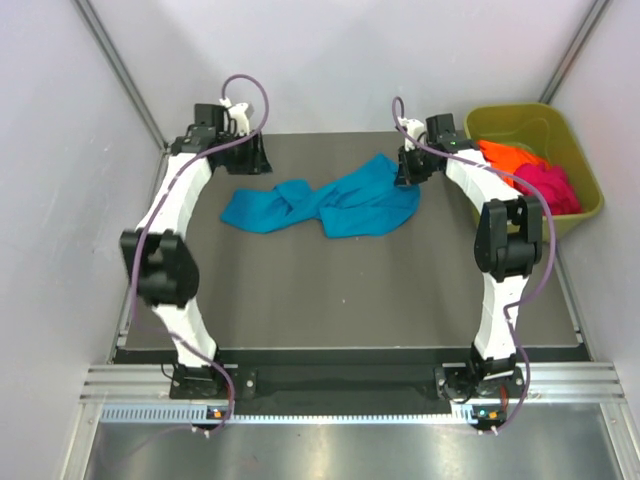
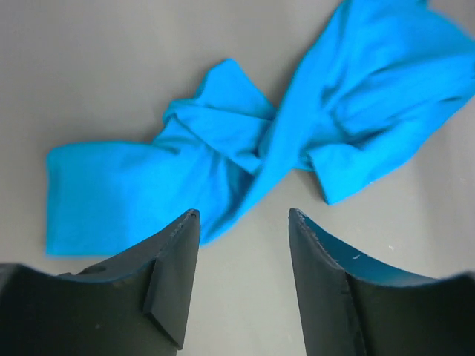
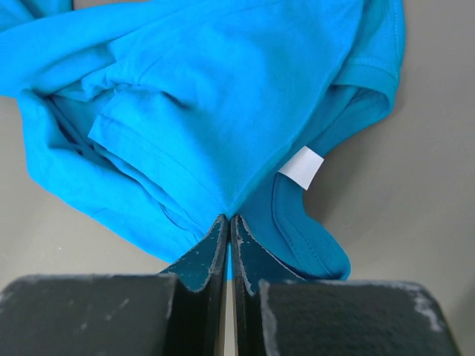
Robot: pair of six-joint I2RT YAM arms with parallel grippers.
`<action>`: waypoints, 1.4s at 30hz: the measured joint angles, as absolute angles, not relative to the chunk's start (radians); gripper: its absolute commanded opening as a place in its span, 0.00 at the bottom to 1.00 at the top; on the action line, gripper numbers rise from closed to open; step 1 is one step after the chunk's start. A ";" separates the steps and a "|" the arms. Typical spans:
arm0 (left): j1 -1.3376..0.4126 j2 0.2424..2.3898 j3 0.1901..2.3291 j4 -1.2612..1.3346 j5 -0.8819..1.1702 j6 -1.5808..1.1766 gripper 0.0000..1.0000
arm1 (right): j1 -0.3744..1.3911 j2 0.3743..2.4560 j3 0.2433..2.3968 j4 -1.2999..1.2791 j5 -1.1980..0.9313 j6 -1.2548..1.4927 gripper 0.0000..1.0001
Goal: Fold and stack the t-shirts
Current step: Flatten the tshirt out
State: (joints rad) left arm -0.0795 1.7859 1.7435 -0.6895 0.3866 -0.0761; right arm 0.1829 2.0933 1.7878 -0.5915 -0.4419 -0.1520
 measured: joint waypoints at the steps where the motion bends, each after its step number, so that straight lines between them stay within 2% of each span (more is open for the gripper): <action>1: -0.079 1.852 1.777 -0.697 0.397 -0.077 0.58 | 0.183 2.093 1.788 -0.590 -0.442 -0.152 0.00; 6: -0.079 2.129 1.903 -0.699 0.445 -0.102 0.61 | 0.183 2.093 1.787 -0.591 -0.442 -0.152 0.00; 10: -0.078 2.252 1.985 -0.699 0.463 -0.123 0.61 | 0.183 2.090 1.776 -0.590 -0.442 -0.152 0.00; 27: -0.098 2.414 2.123 -0.644 0.482 -0.144 0.55 | 0.203 2.084 1.761 -0.591 -0.432 -0.153 0.00; 28: -0.100 2.420 2.123 -0.643 0.482 -0.144 0.53 | 0.203 2.084 1.761 -0.591 -0.431 -0.153 0.00; 31: -0.105 2.437 2.123 -0.644 0.481 -0.144 0.39 | 0.205 2.084 1.761 -0.590 -0.427 -0.153 0.00; 32: -0.107 2.440 2.123 -0.643 0.481 -0.144 0.26 | 0.205 2.084 1.761 -0.591 -0.426 -0.154 0.00; 35: -0.108 2.444 2.123 -0.643 0.481 -0.144 0.00 | 0.206 2.084 1.761 -0.590 -0.419 -0.155 0.00; 42: -0.108 2.425 2.117 -0.647 0.471 -0.139 0.00 | 0.207 2.083 1.761 -0.589 -0.381 -0.155 0.00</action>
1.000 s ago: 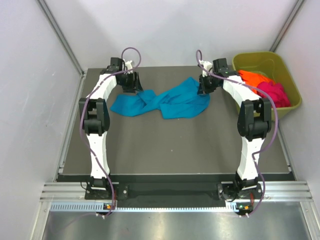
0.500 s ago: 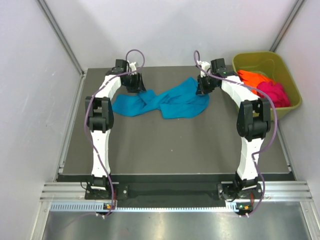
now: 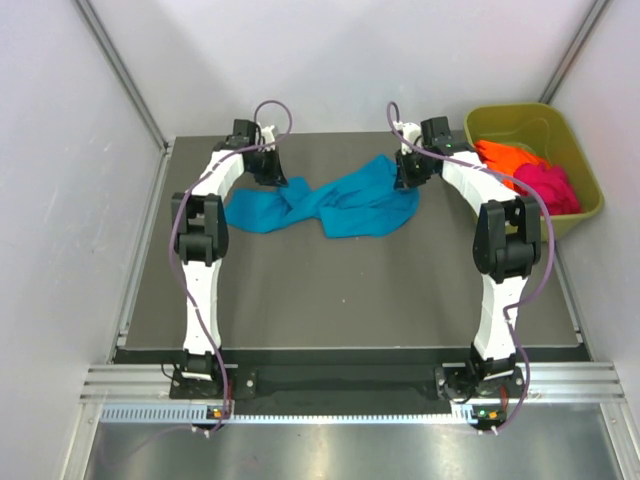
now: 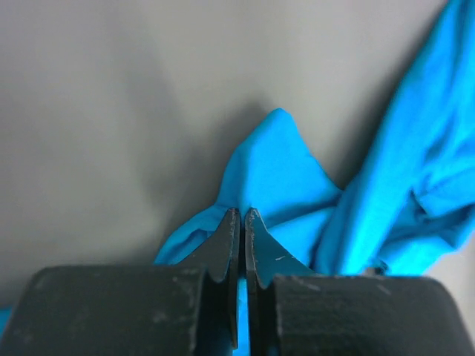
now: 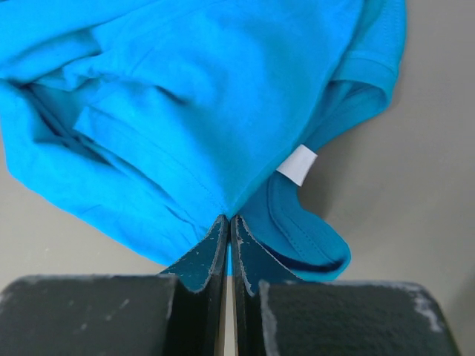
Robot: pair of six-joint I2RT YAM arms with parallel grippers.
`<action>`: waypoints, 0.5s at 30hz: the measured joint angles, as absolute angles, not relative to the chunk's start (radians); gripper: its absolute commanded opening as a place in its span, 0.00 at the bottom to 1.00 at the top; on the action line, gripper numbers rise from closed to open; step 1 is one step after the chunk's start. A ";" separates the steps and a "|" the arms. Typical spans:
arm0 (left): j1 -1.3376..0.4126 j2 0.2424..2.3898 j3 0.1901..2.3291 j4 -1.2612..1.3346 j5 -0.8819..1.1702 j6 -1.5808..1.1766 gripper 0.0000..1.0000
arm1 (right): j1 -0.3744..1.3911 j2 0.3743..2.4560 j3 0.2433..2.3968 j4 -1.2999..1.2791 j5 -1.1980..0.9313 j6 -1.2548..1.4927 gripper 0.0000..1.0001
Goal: Fold and stack the t-shirts
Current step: Flatten the tshirt out
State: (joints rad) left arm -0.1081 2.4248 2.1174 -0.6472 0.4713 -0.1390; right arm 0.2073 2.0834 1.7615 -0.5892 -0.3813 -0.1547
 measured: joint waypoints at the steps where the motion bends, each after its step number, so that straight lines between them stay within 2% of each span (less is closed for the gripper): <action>1: -0.107 2.408 2.111 -0.651 0.470 -0.138 0.00 | 0.207 2.082 1.761 -0.589 -0.371 -0.155 0.00; 11: -0.093 1.955 1.959 -0.683 0.476 -0.113 0.00 | 0.207 2.005 1.742 -0.582 -0.316 -0.156 0.00; 15: -0.093 1.736 1.816 -0.713 0.505 -0.104 0.00 | 0.207 1.940 1.698 -0.576 -0.331 -0.155 0.00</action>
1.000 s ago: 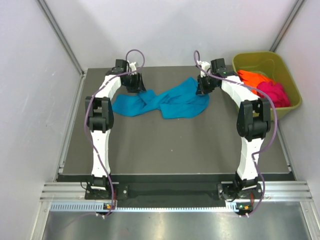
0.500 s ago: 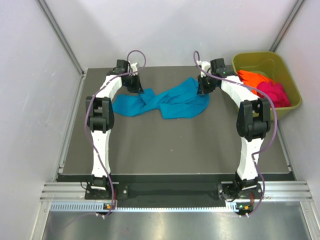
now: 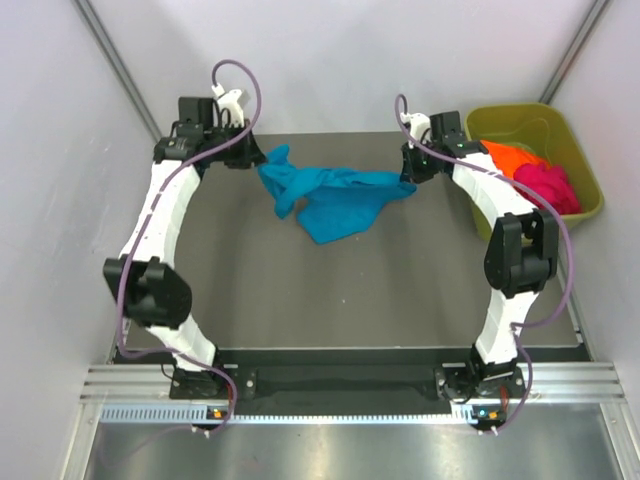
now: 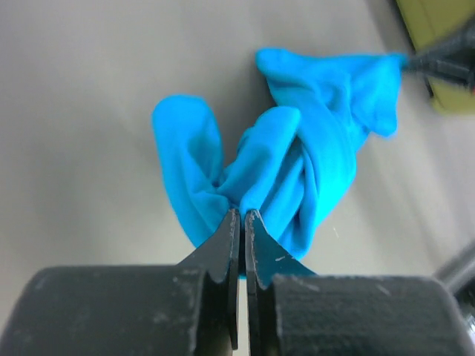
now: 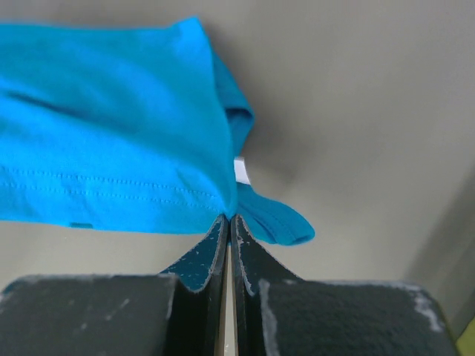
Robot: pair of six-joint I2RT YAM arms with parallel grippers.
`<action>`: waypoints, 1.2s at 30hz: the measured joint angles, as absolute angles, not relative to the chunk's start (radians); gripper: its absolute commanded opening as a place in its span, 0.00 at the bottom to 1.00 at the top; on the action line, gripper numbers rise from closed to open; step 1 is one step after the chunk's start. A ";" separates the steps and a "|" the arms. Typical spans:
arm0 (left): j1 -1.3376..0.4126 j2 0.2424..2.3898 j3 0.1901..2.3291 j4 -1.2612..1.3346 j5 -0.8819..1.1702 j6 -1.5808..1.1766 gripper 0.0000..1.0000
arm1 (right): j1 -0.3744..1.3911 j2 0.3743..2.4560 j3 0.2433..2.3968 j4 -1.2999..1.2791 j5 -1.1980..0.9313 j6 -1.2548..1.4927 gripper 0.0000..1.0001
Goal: Fold and stack the t-shirts
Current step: Flatten the tshirt out
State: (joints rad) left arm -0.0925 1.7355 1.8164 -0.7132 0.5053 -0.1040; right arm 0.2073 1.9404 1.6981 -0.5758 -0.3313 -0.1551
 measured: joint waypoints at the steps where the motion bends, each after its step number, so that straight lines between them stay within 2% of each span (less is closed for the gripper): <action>1: -0.094 1.699 1.777 -0.728 0.510 -0.102 0.00 | 0.207 1.926 1.683 -0.576 -0.337 -0.155 0.00; 4: -0.094 1.632 1.638 -0.786 0.528 -0.105 0.01 | 0.207 1.895 1.641 -0.574 -0.347 -0.155 0.00; 9: -0.094 1.660 1.419 -0.863 0.526 -0.133 0.01 | 0.207 1.879 1.596 -0.578 -0.356 -0.155 0.00; 10: -0.094 1.675 1.409 -0.877 0.518 -0.137 0.06 | 0.207 1.879 1.596 -0.584 -0.358 -0.155 0.00; 11: -0.094 1.691 1.410 -0.884 0.506 -0.138 0.19 | 0.207 1.879 1.596 -0.586 -0.359 -0.154 0.00; 13: -0.094 1.731 1.451 -0.894 0.469 -0.131 0.40 | 0.207 1.879 1.605 -0.589 -0.361 -0.155 0.00; 15: -0.094 1.794 1.569 -0.914 0.408 -0.122 0.49 | 0.207 1.882 1.626 -0.596 -0.360 -0.154 0.00; 17: -0.094 1.841 1.690 -0.908 0.371 -0.109 0.54 | 0.207 1.890 1.665 -0.597 -0.361 -0.153 0.00; 20: -0.097 1.841 1.792 -0.892 0.341 -0.093 0.55 | 0.207 1.894 1.705 -0.587 -0.360 -0.153 0.00; 24: -0.166 1.777 1.804 -0.953 0.323 -0.040 0.54 | 0.207 1.904 1.710 -0.573 -0.360 -0.154 0.00; 30: -0.424 1.728 1.665 -1.070 0.329 0.087 0.49 | 0.207 1.963 1.724 -0.572 -0.356 -0.154 0.00; 36: -0.439 1.790 1.567 -1.154 0.272 0.178 0.49 | 0.207 2.008 1.757 -0.569 -0.343 -0.155 0.00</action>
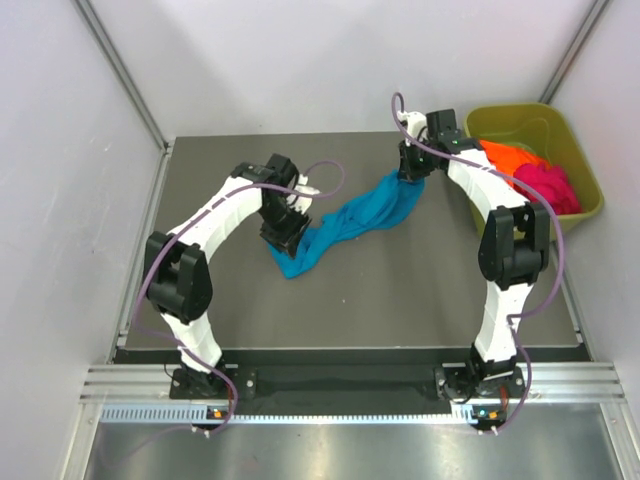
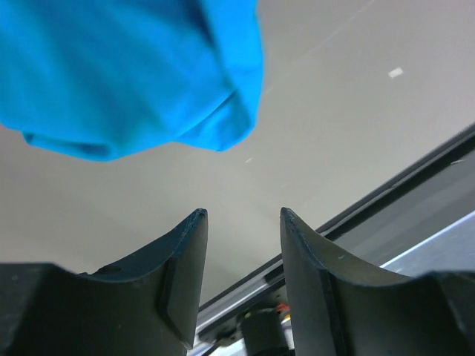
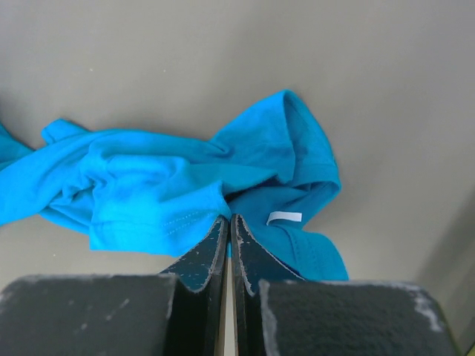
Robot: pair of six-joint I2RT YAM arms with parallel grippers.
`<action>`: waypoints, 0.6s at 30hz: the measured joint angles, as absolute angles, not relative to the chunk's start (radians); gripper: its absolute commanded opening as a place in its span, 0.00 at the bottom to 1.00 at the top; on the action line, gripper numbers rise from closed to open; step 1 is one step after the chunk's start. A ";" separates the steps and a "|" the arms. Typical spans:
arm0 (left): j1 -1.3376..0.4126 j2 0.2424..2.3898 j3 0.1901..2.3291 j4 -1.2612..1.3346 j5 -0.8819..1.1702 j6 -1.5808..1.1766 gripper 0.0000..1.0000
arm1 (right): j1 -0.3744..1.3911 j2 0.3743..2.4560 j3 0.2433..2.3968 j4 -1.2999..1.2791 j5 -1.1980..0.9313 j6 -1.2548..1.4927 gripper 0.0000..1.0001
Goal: Fold and stack the t-shirts
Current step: Flatten the tshirt out
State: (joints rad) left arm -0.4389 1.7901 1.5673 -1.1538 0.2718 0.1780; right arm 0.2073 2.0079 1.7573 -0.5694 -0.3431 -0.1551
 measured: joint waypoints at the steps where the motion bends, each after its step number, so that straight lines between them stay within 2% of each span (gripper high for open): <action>1: -0.437 1.794 1.554 -1.157 0.258 0.191 0.49 | 0.207 2.008 1.757 -0.570 -0.342 -0.155 0.00; 18: -0.491 1.983 1.488 -1.084 0.197 0.238 0.55 | 0.207 2.008 1.767 -0.569 -0.340 -0.156 0.00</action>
State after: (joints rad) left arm -0.4908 1.9827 1.4876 -1.0843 0.1967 0.2379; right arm 0.2073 2.0079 1.7672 -0.5694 -0.3397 -0.1558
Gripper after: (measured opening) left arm 0.548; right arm 0.007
